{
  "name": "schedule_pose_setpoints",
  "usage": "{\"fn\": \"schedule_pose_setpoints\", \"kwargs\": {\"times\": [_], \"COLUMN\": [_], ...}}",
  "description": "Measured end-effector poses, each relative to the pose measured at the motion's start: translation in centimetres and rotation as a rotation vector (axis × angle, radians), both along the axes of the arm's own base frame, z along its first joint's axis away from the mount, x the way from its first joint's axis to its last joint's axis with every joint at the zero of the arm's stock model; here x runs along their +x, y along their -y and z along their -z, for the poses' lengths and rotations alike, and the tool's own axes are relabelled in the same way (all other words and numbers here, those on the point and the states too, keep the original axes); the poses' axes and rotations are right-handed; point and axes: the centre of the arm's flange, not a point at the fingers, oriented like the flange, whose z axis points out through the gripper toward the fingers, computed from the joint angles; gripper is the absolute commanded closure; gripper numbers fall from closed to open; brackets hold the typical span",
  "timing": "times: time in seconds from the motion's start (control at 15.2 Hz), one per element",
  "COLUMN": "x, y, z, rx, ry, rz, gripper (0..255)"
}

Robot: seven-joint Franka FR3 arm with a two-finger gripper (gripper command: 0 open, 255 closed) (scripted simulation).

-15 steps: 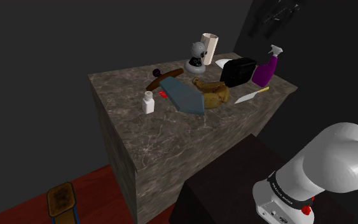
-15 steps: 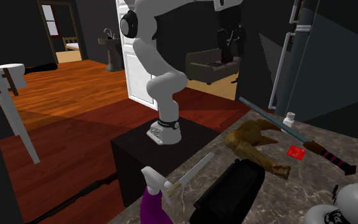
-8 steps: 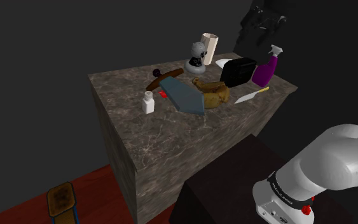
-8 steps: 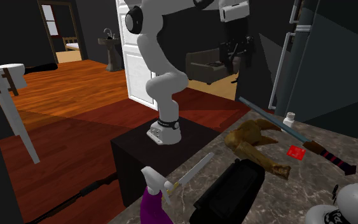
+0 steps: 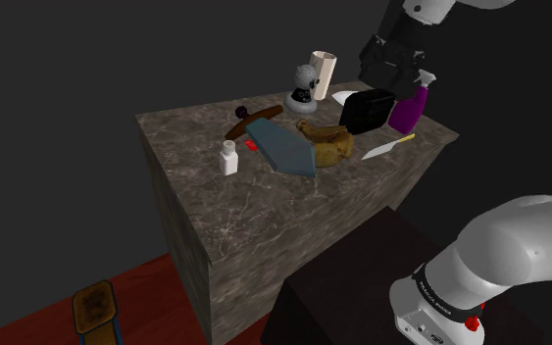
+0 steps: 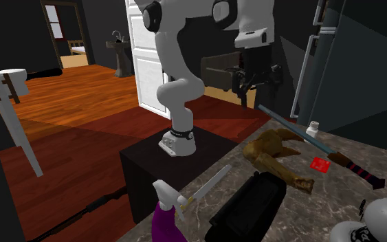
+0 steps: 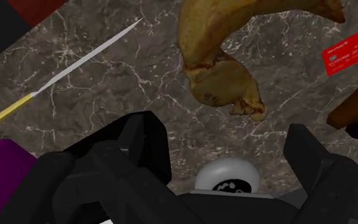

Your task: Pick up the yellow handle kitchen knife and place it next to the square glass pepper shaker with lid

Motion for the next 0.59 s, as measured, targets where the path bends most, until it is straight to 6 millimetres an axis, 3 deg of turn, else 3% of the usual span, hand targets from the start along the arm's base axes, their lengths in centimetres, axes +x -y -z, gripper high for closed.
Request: {"fn": "schedule_pose_setpoints", "kwargs": {"times": [0.33, 0.59], "x": [1.7, 1.7], "y": [4.9, 8.5], "z": [4.1, 7.6], "rx": [0.022, 0.04], "ry": [-0.04, -0.073], "rz": [0.216, 0.387], "gripper": [0, 0]}}
